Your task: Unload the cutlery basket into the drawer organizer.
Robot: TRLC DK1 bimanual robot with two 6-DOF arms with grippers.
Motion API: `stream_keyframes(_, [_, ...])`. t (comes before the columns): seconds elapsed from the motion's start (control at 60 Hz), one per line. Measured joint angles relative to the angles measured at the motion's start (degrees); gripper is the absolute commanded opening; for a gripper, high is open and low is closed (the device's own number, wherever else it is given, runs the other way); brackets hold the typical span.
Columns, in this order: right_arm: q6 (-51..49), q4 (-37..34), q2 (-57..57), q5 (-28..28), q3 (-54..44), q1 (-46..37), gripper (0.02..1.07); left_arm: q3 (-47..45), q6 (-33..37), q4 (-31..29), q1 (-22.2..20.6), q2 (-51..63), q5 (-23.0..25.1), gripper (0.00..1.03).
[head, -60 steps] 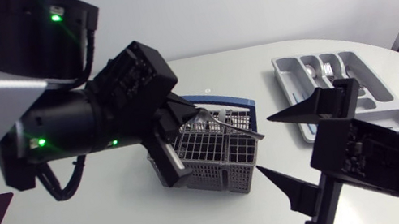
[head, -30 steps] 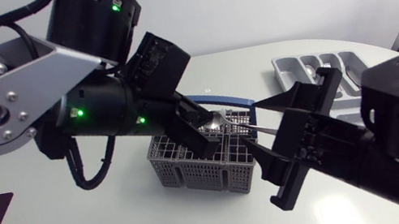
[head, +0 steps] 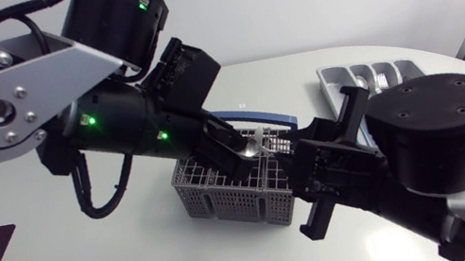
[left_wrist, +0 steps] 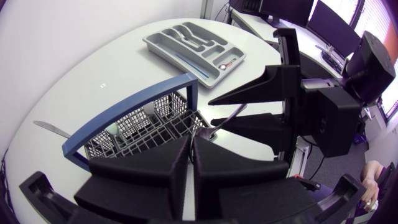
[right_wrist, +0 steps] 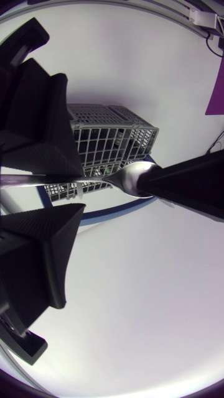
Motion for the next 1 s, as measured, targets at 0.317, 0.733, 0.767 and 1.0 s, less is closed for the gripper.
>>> stream_keyframes(0.317, [-0.42, 0.13, 1.11, 0.17, 0.24, 0.02, 0.13, 0.22, -0.02, -0.28, 0.9, 0.33, 1.2, 0.06])
stream_keyframes(0.733, [-0.63, -0.26, 2.03, 0.22, 0.9, 0.76, 0.08, 1.03, -0.11, -1.14, 1.18, 0.74, 1.25, 0.23])
stream_keyframes(0.767, [-0.63, -0.26, 2.01, 0.22, 0.94, 0.76, 0.08, 1.25, -0.5, -1.33, 1.27, 0.74, 1.44, 0.34])
stream_keyframes(1.0, [-0.61, -3.28, -0.2, 0.13, 0.98, 0.98, 0.08, 4.72, -2.19, -1.51, 2.82, 0.74, 1.68, 0.87])
